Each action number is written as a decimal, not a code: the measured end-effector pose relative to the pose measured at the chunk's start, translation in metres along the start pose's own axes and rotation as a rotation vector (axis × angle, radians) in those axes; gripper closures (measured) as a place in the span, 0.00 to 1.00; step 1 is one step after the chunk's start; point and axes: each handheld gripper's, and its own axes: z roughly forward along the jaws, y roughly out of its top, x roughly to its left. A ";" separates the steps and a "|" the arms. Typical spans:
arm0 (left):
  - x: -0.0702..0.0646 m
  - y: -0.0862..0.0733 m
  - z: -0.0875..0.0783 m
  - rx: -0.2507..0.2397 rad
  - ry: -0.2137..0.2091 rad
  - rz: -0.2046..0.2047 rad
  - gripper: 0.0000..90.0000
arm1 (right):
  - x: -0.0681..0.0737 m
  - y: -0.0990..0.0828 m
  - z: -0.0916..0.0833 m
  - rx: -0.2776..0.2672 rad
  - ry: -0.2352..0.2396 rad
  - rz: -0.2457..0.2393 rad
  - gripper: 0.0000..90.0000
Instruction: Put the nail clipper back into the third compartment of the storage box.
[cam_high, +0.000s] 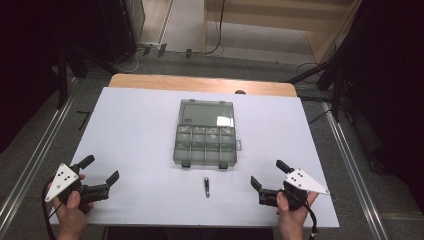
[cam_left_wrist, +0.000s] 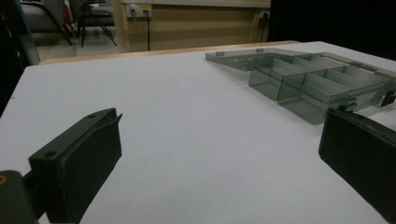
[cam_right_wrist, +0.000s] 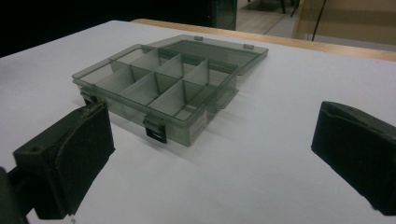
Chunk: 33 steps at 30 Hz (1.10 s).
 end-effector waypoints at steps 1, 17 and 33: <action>0.000 0.000 0.000 0.000 -0.001 0.000 0.00 | 0.003 0.001 0.002 0.002 0.004 -0.004 0.00; 0.000 0.000 0.000 0.002 -0.002 0.002 0.00 | 0.035 0.006 0.030 0.052 0.089 -0.037 0.00; -0.001 0.000 0.001 0.004 -0.003 0.005 0.00 | 0.058 0.004 0.046 0.113 0.216 -0.068 0.25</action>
